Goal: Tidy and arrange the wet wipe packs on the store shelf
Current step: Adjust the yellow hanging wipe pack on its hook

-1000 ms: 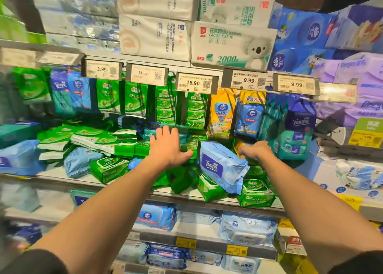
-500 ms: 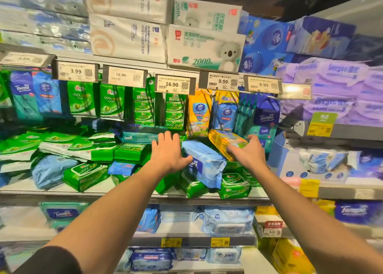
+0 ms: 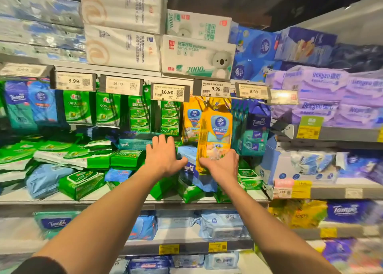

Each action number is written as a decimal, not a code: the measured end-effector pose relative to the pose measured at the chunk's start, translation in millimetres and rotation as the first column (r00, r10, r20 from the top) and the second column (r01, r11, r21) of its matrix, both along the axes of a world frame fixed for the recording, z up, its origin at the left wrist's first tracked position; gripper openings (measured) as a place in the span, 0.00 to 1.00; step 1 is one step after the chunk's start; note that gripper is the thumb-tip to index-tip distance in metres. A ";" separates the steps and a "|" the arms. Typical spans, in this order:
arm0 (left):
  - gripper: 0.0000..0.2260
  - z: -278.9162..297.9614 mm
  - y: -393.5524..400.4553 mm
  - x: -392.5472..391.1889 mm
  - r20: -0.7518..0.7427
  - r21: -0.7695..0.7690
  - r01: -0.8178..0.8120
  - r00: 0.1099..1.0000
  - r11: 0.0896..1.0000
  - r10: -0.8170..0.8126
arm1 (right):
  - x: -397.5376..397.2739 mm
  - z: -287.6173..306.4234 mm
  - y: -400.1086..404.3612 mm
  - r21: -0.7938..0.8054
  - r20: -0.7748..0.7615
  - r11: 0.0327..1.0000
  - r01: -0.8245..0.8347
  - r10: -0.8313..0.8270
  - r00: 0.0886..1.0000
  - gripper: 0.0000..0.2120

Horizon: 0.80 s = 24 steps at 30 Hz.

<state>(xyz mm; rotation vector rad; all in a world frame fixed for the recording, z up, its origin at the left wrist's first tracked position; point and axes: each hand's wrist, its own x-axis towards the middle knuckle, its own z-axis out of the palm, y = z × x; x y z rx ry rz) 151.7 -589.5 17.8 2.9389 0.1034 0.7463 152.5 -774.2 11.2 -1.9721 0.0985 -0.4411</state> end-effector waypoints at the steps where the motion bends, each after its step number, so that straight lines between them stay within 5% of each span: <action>1: 0.35 -0.6 4.0 -0.3 0.004 -0.001 -0.008 1.000 1.000 0.008 | -0.7 -1.7 3.8 0.005 0.039 0.999 0.032 -0.032 0.999 0.37; 11: 0.35 -7.0 23.8 -4.4 -0.032 -0.044 -0.070 0.997 0.997 0.069 | -3.5 -2.4 18.6 -0.098 0.208 0.995 -0.025 0.045 0.977 0.36; 24: 0.35 -4.9 23.6 -5.4 0.024 -0.033 -0.050 0.998 0.998 0.051 | 13.2 -7.3 32.5 -0.127 0.134 0.991 0.039 -0.022 0.991 0.40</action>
